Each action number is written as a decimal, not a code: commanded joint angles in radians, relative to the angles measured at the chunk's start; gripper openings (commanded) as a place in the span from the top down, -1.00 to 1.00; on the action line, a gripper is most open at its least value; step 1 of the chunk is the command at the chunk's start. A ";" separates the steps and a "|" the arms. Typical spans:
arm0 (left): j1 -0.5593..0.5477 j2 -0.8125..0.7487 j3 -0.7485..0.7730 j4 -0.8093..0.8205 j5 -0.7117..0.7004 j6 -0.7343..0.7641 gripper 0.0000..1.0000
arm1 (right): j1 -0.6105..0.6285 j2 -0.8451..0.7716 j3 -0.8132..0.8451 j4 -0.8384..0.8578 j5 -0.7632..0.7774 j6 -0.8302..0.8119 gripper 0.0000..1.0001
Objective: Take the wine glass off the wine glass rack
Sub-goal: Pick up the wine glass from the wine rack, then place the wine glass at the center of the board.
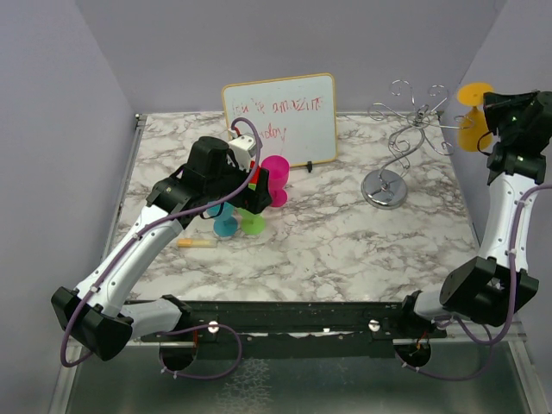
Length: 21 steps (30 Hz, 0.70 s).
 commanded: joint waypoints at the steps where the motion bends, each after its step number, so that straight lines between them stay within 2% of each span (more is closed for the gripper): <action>1: 0.005 -0.008 0.003 0.009 0.025 -0.013 -0.79 | -0.006 -0.049 0.004 -0.022 0.112 -0.092 0.99; 6: 0.005 -0.010 0.004 0.009 0.027 -0.007 -0.79 | -0.006 -0.119 -0.043 -0.038 0.144 -0.150 0.99; 9: 0.005 -0.004 0.007 0.008 0.031 -0.006 -0.78 | -0.006 -0.146 -0.040 -0.060 0.101 -0.169 0.99; 16: 0.005 -0.013 0.006 0.013 0.033 -0.005 -0.78 | -0.006 -0.285 -0.028 -0.242 0.061 -0.206 0.99; 21: 0.005 -0.012 0.007 0.022 0.036 -0.007 -0.78 | -0.004 -0.378 -0.064 -0.369 0.051 -0.171 0.99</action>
